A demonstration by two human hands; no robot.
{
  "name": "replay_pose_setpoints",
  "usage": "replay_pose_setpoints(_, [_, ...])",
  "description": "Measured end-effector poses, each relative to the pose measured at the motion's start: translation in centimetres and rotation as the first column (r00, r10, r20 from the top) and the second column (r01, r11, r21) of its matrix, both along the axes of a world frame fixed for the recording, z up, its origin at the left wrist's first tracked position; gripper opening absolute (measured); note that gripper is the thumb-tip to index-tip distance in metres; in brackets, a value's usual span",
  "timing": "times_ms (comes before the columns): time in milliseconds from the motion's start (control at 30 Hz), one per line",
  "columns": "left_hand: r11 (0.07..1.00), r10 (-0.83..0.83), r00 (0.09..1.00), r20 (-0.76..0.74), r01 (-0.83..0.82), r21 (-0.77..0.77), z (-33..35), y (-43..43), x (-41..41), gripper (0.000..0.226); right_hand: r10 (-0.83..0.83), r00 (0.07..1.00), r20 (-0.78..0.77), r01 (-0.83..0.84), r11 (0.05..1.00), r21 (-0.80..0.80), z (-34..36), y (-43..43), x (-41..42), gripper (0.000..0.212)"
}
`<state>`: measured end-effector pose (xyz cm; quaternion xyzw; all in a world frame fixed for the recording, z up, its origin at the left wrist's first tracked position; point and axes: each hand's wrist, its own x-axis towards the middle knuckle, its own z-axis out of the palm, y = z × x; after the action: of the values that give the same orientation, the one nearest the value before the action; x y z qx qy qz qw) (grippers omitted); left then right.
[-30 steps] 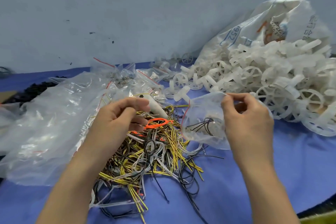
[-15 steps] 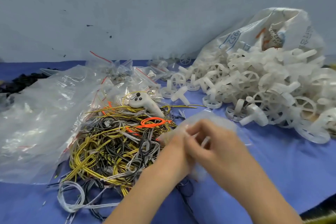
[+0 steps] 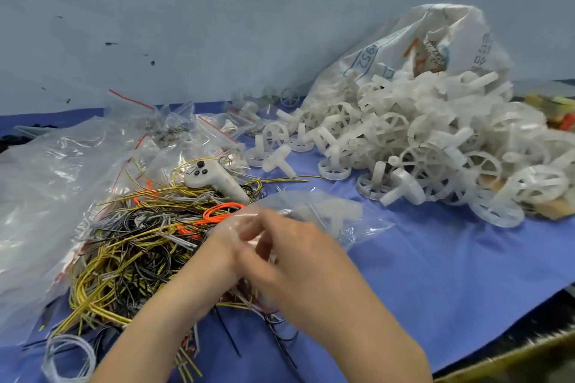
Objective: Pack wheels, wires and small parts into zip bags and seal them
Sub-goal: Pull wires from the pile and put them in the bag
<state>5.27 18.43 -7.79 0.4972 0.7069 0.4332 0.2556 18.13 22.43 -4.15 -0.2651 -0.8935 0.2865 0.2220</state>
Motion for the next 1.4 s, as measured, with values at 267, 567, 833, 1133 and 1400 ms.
replay_pose_setpoints(267, [0.990,0.099,0.979,0.179,-0.114,0.077,1.3,-0.9,-1.0,0.041,-0.576,0.767,-0.283,0.540,0.818,-0.200,0.5,5.9,4.1,0.015])
replay_pose_setpoints(567, [0.980,0.167,0.951,0.259,-0.190,0.065,1.4,0.0,-1.0,0.029,-0.556,0.822,0.122,0.569,0.803,-0.177,-1.1,5.9,4.1,0.029])
replay_pose_setpoints(833, [0.995,0.050,0.972,0.231,-0.069,0.074,1.4,1.1,1.5,0.022,-0.472,0.856,-0.210,0.440,0.879,-0.182,-0.3,5.4,2.5,0.019])
replay_pose_setpoints(1133, [0.997,0.061,0.965,-0.255,-0.070,-0.026,0.2,-0.8,1.4,0.037,-0.160,0.975,-0.151,0.164,0.986,0.014,-0.6,3.0,-3.4,0.019])
replay_pose_setpoints(1400, [0.998,-0.015,0.991,-0.129,0.023,0.064,2.4,-5.1,-2.6,0.022,-0.133,0.975,-0.179,0.146,0.987,0.064,-1.0,2.1,-3.4,0.023])
